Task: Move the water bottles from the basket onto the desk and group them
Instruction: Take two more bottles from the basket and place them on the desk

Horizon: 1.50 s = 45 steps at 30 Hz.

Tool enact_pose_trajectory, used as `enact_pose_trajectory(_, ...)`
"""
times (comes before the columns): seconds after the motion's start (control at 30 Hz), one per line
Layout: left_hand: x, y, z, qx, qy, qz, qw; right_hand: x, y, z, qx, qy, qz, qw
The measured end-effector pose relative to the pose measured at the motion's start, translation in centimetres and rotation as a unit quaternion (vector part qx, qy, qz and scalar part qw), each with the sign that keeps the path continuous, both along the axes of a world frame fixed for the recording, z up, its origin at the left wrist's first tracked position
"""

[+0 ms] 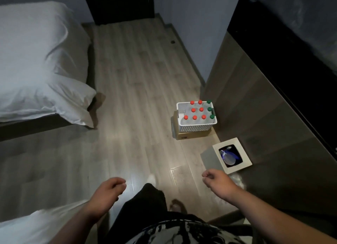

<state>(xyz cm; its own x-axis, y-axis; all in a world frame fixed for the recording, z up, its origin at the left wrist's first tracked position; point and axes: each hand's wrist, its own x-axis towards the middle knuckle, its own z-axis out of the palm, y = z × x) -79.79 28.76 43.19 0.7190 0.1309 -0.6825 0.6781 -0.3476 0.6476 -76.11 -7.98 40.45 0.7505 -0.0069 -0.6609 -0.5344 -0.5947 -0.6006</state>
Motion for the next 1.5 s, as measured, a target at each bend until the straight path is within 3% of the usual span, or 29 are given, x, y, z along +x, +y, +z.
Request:
enact_pose_trajectory(0.23,11.4,-0.8,-2.7,0.026,0.032,-0.115,0.993,4.7,-3.6,-1.7,-0.039,0.036,-0.055,0.997)
enact_pose_trajectory(0.4,23.4,-3.3,-3.4,-0.001,0.017,-0.174,0.985,10.2,-5.2,-0.7,-0.095,0.085,-0.005,0.992)
enact_pose_trajectory(0.53,32.0,-5.6,-4.2,0.001,0.022,-0.247,0.969,16.8,-4.9,0.2,-0.120,0.065,-0.045,0.990)
enact_pose_trajectory(0.7,39.0,-7.5,-5.2,0.049,0.044,-0.333,0.941,22.2,-2.9,-0.1,-0.064,0.041,-0.177,0.981)
enact_pose_trajectory(0.93,44.9,-11.3,-7.3,0.064,0.046,-0.347,0.935,26.4,-4.0,-3.2,-0.015,0.054,-0.198,0.979)
enact_pose_trajectory(1.17,49.2,-15.6,-14.3,0.061,0.066,-0.243,0.966,33.3,-8.9,-14.2,-0.036,0.088,-0.078,0.992)
enact_pose_trajectory(1.5,53.2,-23.1,-31.5,0.089,0.032,-0.365,0.926,43.5,-10.6,-28.6,-0.060,0.072,0.026,0.995)
